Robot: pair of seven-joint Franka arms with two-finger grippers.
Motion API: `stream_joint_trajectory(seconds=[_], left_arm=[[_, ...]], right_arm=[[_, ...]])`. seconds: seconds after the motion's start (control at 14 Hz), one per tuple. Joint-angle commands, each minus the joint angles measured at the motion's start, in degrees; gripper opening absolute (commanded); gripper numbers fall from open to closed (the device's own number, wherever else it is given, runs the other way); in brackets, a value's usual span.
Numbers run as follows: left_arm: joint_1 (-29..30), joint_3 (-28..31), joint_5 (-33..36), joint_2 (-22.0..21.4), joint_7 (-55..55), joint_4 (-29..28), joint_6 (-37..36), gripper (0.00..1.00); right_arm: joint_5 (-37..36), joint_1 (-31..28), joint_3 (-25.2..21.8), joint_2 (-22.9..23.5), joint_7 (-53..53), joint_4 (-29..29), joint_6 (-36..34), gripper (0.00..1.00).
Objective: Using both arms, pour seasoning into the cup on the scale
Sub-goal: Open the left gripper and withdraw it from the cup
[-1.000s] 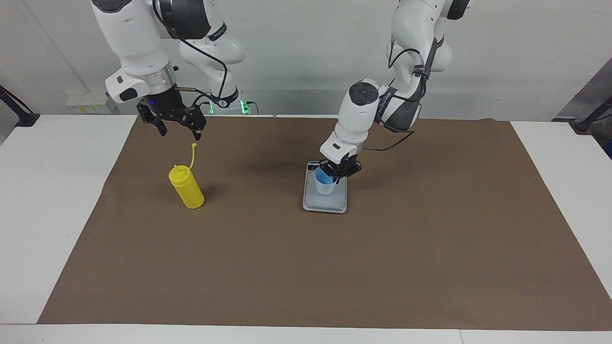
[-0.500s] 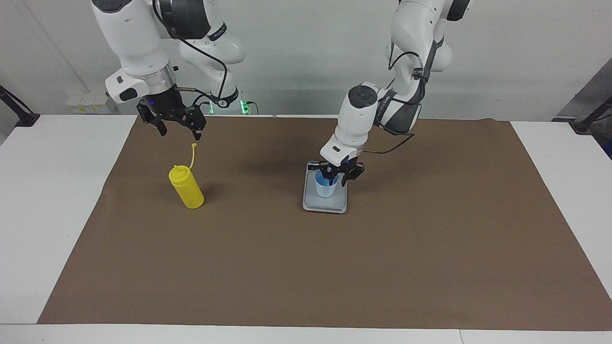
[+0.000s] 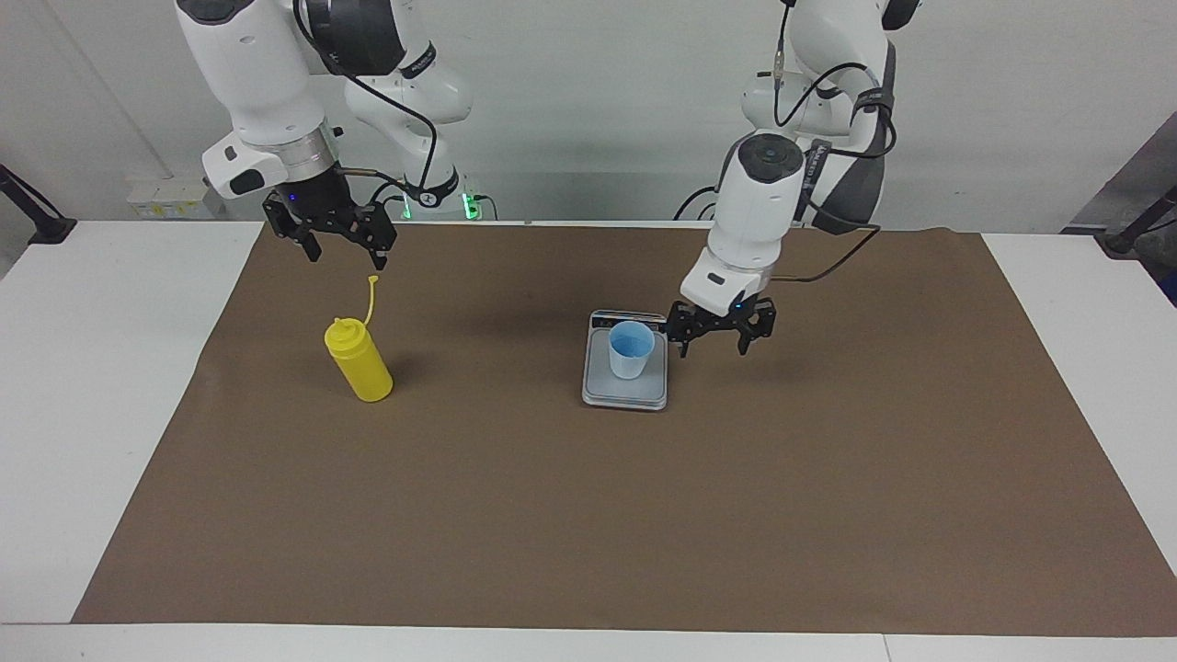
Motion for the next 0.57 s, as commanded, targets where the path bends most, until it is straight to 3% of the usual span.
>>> stream_joint_trajectory(seconds=[0.0, 0.21, 0.5], left_arm=[[3.71, -0.44, 0.84, -1.68, 5.22, 0.2, -3.31, 1.0], [8.2, -0.35, 0.75, -3.87, 12.87, 0.2, -5.94, 1.0], [14.08, -0.35, 0.13, -6.86, 22.01, 0.03, -8.23, 1.0]], right_arm=[[0.27, -0.77, 0.26, -1.24, -0.67, -1.29, 0.73, 1.0], [0.45, -1.64, 0.26, -0.54, 3.09, -1.03, 3.37, 1.0], [4.4, -5.76, 0.26, 4.55, 12.24, 2.3, 4.07, 1.0]])
